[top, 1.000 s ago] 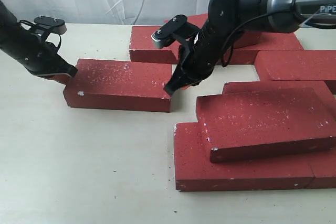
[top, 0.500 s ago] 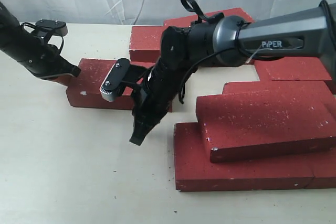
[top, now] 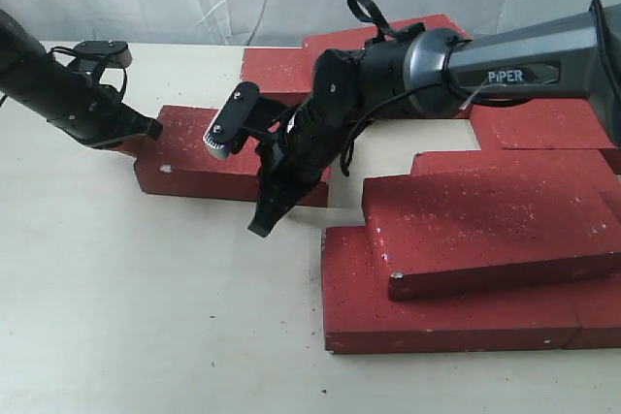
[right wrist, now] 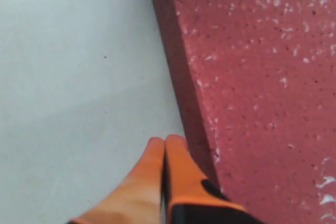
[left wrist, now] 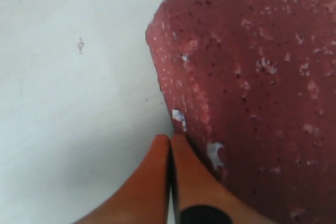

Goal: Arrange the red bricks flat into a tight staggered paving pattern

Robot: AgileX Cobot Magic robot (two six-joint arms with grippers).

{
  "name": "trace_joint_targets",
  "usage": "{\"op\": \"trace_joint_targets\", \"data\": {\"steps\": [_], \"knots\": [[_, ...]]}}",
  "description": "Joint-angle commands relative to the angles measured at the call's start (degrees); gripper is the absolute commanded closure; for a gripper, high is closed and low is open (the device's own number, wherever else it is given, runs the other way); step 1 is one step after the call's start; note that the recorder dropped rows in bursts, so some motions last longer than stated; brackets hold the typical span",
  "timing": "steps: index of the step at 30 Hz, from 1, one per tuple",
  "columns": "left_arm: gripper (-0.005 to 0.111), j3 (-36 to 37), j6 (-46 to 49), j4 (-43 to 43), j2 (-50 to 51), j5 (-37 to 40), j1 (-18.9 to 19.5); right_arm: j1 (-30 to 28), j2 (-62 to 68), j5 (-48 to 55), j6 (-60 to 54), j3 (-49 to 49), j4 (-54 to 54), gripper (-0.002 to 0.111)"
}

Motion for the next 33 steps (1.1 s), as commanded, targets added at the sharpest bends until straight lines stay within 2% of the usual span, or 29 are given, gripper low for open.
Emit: {"op": "trace_joint_targets", "data": {"steps": [1,8,14,19,22,24,29,33], "knots": [[0.107,-0.12,0.92,-1.38,0.01,0.86,-0.33,-1.4,-0.22,-2.06,2.99,-0.02,-2.25,0.109],[0.107,-0.12,0.92,-1.87,0.01,-0.2,-0.33,-2.35,-0.22,-3.97,6.03,-0.02,-3.29,0.109],[0.107,-0.12,1.85,-1.62,-1.08,-2.72,-0.1,-0.63,-0.64,0.28,5.96,-0.02,-2.55,0.109],[0.107,-0.12,1.6,-2.61,-2.43,2.02,-0.01,-0.47,-0.05,-3.22,5.96,-0.02,-2.55,0.109],[0.107,-0.12,1.85,-2.22,-1.32,2.94,-1.33,-0.61,0.5,-4.84,6.06,-0.02,-2.55,0.109],[0.107,-0.12,1.85,-2.11,-0.44,1.54,-1.93,-0.7,1.06,-5.81,6.06,-0.02,-2.67,0.109],[0.107,-0.12,1.85,-3.6,-0.29,-7.48,-2.86,-0.7,1.68,-8.61,6.06,-0.02,-2.77,0.109],[0.107,-0.12,2.09,-4.23,-0.07,-8.75,-3.35,-0.7,2.31,-10.34,6.06,-0.02,-4.03,0.109]]}}
